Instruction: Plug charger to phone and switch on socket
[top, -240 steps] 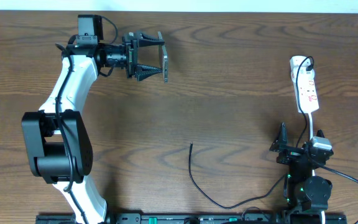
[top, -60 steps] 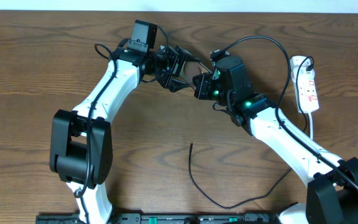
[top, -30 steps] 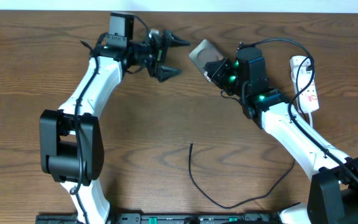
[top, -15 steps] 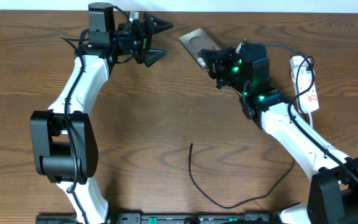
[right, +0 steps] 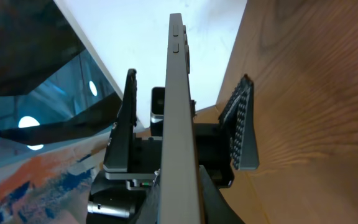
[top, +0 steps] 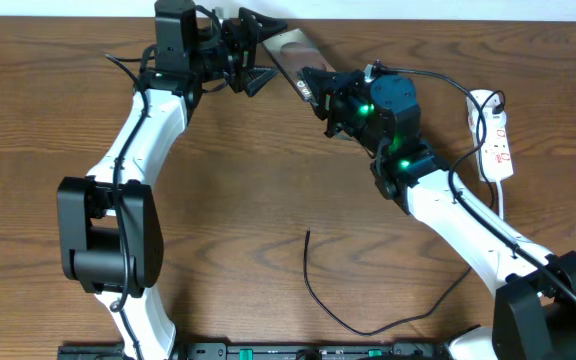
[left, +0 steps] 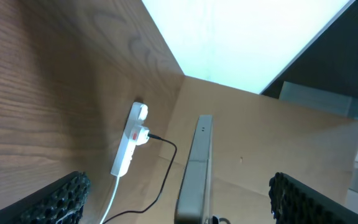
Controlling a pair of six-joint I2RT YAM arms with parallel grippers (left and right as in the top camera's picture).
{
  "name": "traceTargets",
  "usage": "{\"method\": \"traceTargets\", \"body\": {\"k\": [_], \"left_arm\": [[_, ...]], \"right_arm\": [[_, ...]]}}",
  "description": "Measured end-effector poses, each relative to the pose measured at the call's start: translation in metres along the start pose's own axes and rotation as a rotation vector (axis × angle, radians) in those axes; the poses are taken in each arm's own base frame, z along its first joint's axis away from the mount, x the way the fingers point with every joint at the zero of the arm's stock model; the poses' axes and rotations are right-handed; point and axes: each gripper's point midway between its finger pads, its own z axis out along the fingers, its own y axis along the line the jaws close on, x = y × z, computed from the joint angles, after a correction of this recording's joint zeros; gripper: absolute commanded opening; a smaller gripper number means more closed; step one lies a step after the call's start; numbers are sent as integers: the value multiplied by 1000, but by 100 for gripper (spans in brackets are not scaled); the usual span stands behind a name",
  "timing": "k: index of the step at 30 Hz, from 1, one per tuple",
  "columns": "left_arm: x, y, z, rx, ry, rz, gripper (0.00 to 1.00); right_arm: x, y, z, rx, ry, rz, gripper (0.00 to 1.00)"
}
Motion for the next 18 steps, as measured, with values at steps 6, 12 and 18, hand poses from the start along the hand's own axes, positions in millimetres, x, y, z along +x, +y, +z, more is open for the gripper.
{"method": "traceTargets", "body": {"k": [6, 12, 18], "left_arm": [[3, -4, 6, 9, -5, -17, 93], [7, -9, 12, 19, -8, -47, 84], [5, -8, 13, 16, -26, -82, 69]], "right_arm": [[3, 8, 1, -33, -3, 34, 1], [12, 11, 2, -52, 12, 83, 1], [18, 10, 3, -50, 22, 89, 1]]}}
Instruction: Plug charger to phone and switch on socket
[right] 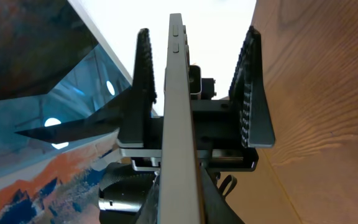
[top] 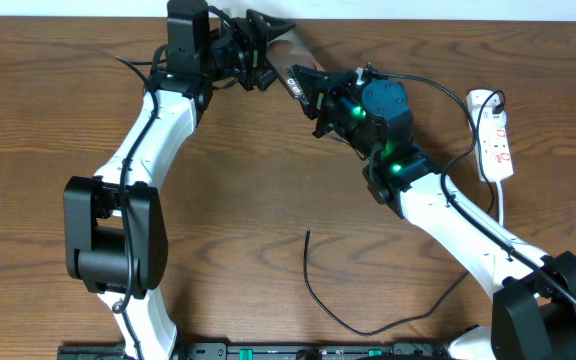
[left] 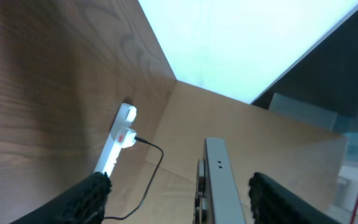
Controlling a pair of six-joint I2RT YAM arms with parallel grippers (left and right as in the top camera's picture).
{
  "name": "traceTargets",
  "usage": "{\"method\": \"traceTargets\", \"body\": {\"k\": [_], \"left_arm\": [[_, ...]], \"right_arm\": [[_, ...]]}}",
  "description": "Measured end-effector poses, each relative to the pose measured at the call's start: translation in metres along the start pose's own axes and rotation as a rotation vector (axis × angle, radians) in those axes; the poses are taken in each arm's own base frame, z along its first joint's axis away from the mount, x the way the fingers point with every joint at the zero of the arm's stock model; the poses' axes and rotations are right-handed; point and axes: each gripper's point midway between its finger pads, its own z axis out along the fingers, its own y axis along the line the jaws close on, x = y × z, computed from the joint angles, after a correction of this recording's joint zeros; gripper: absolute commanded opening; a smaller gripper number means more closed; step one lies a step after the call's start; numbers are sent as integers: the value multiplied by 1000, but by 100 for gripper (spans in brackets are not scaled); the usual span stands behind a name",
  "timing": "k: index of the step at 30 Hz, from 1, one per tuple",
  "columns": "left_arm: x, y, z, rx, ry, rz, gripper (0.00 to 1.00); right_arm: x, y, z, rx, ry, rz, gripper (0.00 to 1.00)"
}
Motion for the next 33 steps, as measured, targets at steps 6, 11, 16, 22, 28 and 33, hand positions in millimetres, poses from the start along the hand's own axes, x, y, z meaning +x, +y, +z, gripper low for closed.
{"method": "traceTargets", "body": {"k": [6, 11, 16, 22, 28, 33], "left_arm": [[0, 0, 0, 0, -3, -10, 57], [-1, 0, 0, 0, -4, -11, 55], [-2, 0, 0, 0, -9, -10, 35], [-3, -1, 0, 4, -16, -7, 11], [-4, -2, 0, 4, -19, -5, 8], [-4, -2, 0, 4, -19, -5, 7]], "right_arm": [[0, 0, 0, 0, 0, 6, 1], [0, 0, 0, 0, 0, 7, 1], [0, 0, 0, 0, 1, 7, 1], [1, -4, 1, 12, 2, 13, 1], [2, -7, 2, 19, 0, 21, 1], [2, -7, 2, 18, 0, 20, 1]]}}
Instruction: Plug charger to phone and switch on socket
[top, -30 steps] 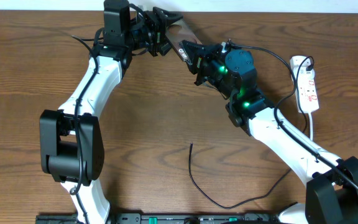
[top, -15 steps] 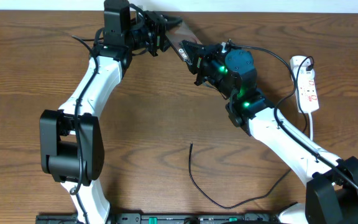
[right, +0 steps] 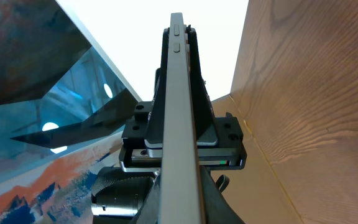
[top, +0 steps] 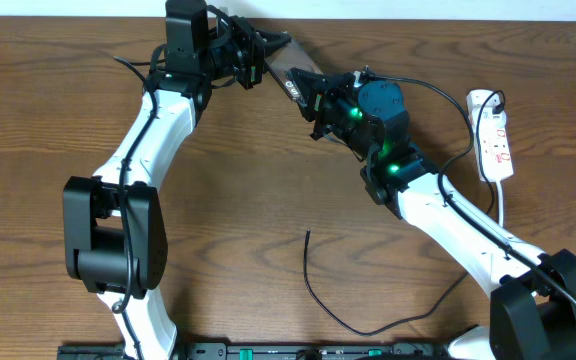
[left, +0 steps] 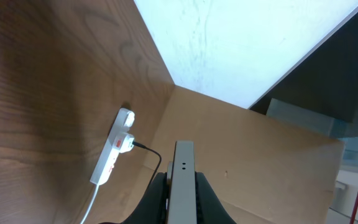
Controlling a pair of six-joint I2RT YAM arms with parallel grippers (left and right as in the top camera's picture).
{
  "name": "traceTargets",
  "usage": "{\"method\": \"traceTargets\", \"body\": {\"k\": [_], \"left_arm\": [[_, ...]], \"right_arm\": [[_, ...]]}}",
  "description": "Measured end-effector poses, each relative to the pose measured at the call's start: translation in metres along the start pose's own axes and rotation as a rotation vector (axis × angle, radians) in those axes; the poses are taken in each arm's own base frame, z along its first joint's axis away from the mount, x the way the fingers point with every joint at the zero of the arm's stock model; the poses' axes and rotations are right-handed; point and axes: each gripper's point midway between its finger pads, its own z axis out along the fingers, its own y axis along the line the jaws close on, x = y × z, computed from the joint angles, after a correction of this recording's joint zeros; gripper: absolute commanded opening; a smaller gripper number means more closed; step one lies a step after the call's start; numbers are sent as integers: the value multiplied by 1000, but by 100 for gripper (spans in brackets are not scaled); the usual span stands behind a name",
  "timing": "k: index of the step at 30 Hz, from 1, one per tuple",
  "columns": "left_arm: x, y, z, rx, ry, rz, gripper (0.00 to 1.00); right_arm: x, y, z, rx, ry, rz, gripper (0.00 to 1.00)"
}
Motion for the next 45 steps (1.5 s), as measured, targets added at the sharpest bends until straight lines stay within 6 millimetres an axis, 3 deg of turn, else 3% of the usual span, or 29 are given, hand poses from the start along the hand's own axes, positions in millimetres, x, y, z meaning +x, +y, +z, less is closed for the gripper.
{"method": "traceTargets", "body": {"k": [1, 2, 5, 6, 7, 14, 20, 23, 27, 31, 34, 36, 42, 45], "left_arm": [[0, 0, 0, 1, 0, 1, 8], [0, 0, 0, 0, 0, 0, 8], [-1, 1, 0, -5, -4, -5, 7], [-1, 2, 0, -8, -5, -7, 7], [-1, 3, 0, -9, -7, -9, 8], [-12, 2, -8, -3, -31, -15, 7], [-40, 1, -31, 12, -83, -4, 8], [-62, 1, -55, 26, -118, 14, 7], [-97, 2, -104, 60, -164, 19, 7], [-120, 3, -155, 100, -173, 45, 7], [-119, 3, -181, 131, -124, 122, 8], [-108, 0, -188, 155, -51, 194, 7], [-77, -3, -184, 198, 103, 328, 7], [-72, -4, -183, 209, 127, 372, 7]], "right_arm": [[0, 0, 0, 0, 0, 0, 3], [0, 0, 0, 0, 0, 0, 15], [2, 3, 0, -13, 8, -4, 79], [4, 6, 0, -22, 14, -7, 95], [5, 8, 0, -29, 17, -9, 99], [7, 13, 0, -51, 28, -18, 99], [12, 19, -3, -64, 89, -54, 99], [3, 23, -7, -62, 116, -97, 99], [-12, 28, -15, -61, 147, -189, 99], [-17, 22, -21, -39, 191, -336, 99], [-13, 0, -22, 37, 240, -431, 99], [-9, -25, -24, 126, 275, -483, 99], [20, -119, -43, 464, 385, -542, 95], [33, -152, -56, 596, 417, -581, 90]]}}
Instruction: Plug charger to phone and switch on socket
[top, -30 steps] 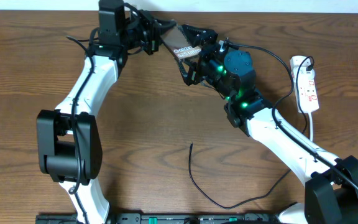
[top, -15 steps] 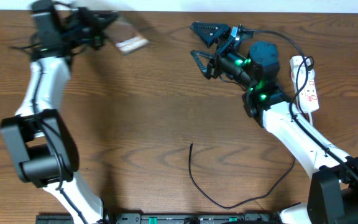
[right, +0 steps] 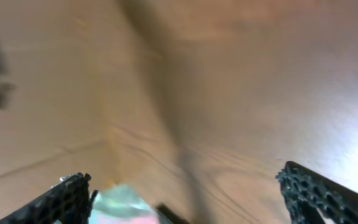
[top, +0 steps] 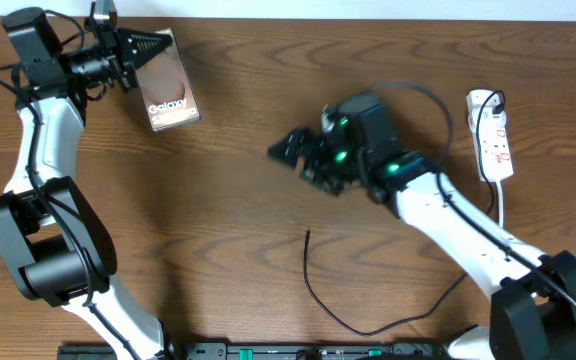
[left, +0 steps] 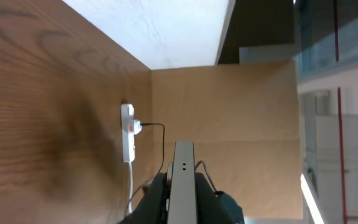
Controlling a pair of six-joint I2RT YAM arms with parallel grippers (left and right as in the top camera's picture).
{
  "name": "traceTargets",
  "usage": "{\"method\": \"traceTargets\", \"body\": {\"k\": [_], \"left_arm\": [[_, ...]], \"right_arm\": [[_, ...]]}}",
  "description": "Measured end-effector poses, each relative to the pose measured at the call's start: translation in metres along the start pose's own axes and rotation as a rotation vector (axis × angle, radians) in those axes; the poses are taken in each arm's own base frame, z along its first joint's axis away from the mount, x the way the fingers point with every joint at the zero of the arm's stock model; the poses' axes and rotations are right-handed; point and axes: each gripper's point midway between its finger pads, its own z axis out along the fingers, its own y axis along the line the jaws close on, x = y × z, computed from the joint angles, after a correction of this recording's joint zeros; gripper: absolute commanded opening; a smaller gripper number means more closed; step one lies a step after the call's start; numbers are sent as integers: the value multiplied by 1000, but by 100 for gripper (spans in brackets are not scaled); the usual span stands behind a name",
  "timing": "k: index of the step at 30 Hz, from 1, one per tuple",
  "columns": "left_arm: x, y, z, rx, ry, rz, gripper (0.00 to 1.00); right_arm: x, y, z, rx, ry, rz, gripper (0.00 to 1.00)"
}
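The phone (top: 169,82), its brownish back printed "Galaxy", hangs at the far left back of the table, with my left gripper (top: 151,48) shut on its upper edge. In the left wrist view the phone's thin edge (left: 182,177) stands clamped between the two fingers. My right gripper (top: 299,160) is open over the middle of the table with nothing in it; the right wrist view is blurred, and its fingertips (right: 67,198) stand wide apart. The black charger cable (top: 313,285) lies loose at the front, its free end (top: 308,236) pointing back. The white socket strip (top: 493,135) lies at the far right.
A plug and black lead sit in the strip's far end (top: 495,100). The strip also shows far off in the left wrist view (left: 128,134). Bare wood table (top: 218,220) lies between the arms.
My left gripper has carried the phone from the back centre to the far left back. My right gripper has let go of the phone and now stands open lower down, over the table's middle.
First my right gripper held the phone at the back centre while the left stood open beside it. Then the left fingers straddled the phone, then shut on it with the right still holding. Now the left alone holds it, far to the left.
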Motion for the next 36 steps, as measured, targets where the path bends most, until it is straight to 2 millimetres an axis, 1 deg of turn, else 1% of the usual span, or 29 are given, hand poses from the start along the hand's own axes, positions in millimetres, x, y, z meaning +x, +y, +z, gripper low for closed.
{"method": "traceTargets", "body": {"k": [3, 6, 7, 8, 11, 15, 23, 26, 29, 31, 33, 36], "left_arm": [[2, -1, 0, 6, 10, 25, 7], [2, -1, 0, 8, 13, 48, 7], [2, -1, 0, 8, 12, 52, 8], [2, -1, 0, 8, 13, 56, 7], [3, -2, 0, 11, 17, 67, 7], [4, -2, 0, 14, 22, 74, 7], [5, -2, 0, 16, 25, 73, 7], [5, -2, 0, 16, 25, 73, 7], [5, -2, 0, 16, 25, 73, 7], [5, -2, 0, 16, 25, 73, 7], [4, -2, 0, 16, 25, 73, 7], [5, -2, 0, 16, 25, 73, 7]], "right_arm": [[21, -13, 8, 90, 30, -35, 88], [39, -32, 11, 208, 48, -51, 82], [45, -41, 11, 258, 49, -55, 78], [50, -49, 10, 306, 47, -58, 75], [59, -65, 8, 415, 22, -65, 75], [66, -70, 10, 486, -27, -102, 77], [90, -74, 16, 562, -49, -136, 76], [96, -84, 24, 597, -34, -130, 74], [99, -102, 32, 651, -14, -114, 73], [100, -109, 35, 671, -5, -108, 73], [101, -114, 38, 685, 1, -102, 73], [101, -115, 38, 689, 1, -97, 71]]}}
